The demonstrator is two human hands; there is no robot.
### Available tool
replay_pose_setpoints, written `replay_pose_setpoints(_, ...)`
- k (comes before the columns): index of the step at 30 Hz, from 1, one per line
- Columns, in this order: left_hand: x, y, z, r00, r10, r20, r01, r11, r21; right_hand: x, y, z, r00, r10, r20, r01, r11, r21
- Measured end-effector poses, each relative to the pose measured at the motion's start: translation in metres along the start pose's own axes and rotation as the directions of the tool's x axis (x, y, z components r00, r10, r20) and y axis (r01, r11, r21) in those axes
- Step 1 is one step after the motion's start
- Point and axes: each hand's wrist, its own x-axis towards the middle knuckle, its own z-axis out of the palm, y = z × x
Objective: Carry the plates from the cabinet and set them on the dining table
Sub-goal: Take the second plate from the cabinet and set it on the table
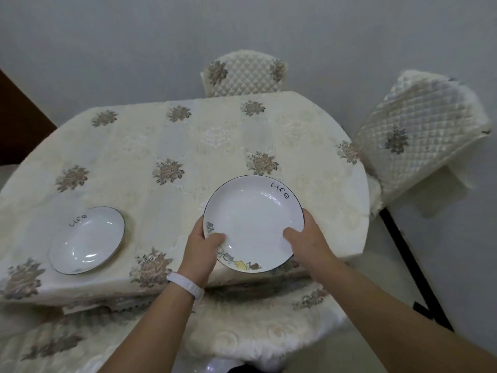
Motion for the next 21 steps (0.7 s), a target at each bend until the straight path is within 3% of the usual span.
replay_pose_setpoints(9,0.067,0.001,-0.003,0.999,-0.041,-0.008,0.041,0.999,-0.010,0.070,-0.004,0.020,0.999,0.035,0.024,-0.032,0.996,-0.085)
replay_pose_setpoints(21,0.110,-0.061,-0.007,0.992,-0.117,-0.035,0.122,0.972,0.200,0.141,0.051,0.032,0.986,0.139,0.092,-0.113,0.963,-0.246)
